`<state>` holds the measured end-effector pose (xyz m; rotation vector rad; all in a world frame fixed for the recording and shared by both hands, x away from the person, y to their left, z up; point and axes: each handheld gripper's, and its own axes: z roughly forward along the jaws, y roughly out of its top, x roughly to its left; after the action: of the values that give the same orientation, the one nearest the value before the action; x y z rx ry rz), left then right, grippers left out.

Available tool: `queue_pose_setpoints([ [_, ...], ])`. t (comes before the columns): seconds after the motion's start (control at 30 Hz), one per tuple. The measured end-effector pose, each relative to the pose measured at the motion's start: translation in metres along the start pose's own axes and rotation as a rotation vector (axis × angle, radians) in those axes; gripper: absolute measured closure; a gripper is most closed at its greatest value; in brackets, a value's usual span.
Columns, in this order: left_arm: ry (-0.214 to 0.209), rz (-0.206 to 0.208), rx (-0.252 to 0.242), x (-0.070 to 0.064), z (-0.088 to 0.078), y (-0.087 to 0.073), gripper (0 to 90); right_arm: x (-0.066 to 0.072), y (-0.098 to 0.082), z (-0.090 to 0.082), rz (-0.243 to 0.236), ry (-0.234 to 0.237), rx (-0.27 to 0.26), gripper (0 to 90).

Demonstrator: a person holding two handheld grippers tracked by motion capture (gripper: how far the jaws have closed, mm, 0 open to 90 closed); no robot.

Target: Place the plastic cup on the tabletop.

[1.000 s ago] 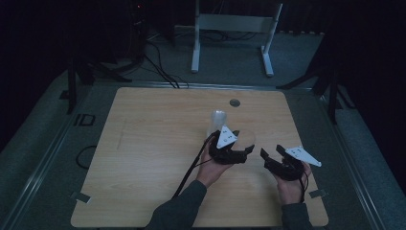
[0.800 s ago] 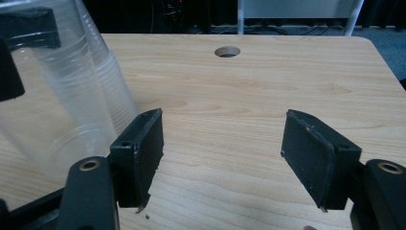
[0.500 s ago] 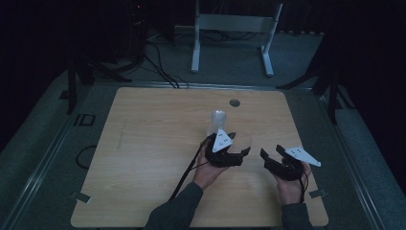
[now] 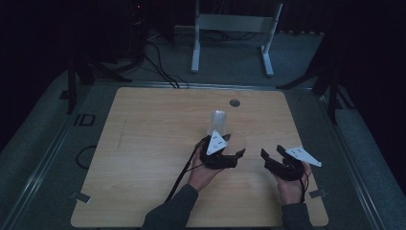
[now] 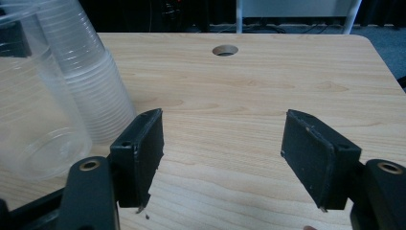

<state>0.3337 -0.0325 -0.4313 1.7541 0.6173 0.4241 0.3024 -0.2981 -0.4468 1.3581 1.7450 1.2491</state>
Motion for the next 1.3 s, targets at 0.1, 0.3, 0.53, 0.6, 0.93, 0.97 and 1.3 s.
queue_pose_setpoints([
  [0.1,-0.003,-0.004,0.0,0.001,-0.002,-0.002,27.6,-0.001,0.0,0.0,0.0,-0.001,-0.001,30.6],
  [0.3,-0.003,-0.002,0.002,0.001,-0.006,-0.006,27.6,-0.003,0.0,-0.001,0.004,-0.005,-0.003,30.9],
  [0.53,0.001,-0.006,0.003,0.003,-0.01,-0.012,27.6,-0.003,0.0,-0.002,0.004,-0.006,-0.003,31.1],
  [0.6,0.003,-0.003,0.006,0.004,-0.011,-0.013,27.6,-0.004,0.0,-0.002,0.005,-0.007,-0.003,31.1],
  [0.93,0.011,-0.009,0.004,0.007,-0.019,-0.02,27.6,-0.004,0.001,-0.002,0.007,-0.009,-0.005,31.2],
  [0.97,0.015,-0.013,0.003,0.008,-0.023,-0.023,27.6,-0.005,0.001,-0.002,0.006,-0.009,-0.005,31.2],
  [1.3,0.033,-0.02,0.003,0.012,-0.031,-0.031,27.6,-0.005,0.001,-0.003,0.009,-0.009,-0.007,31.2],
])
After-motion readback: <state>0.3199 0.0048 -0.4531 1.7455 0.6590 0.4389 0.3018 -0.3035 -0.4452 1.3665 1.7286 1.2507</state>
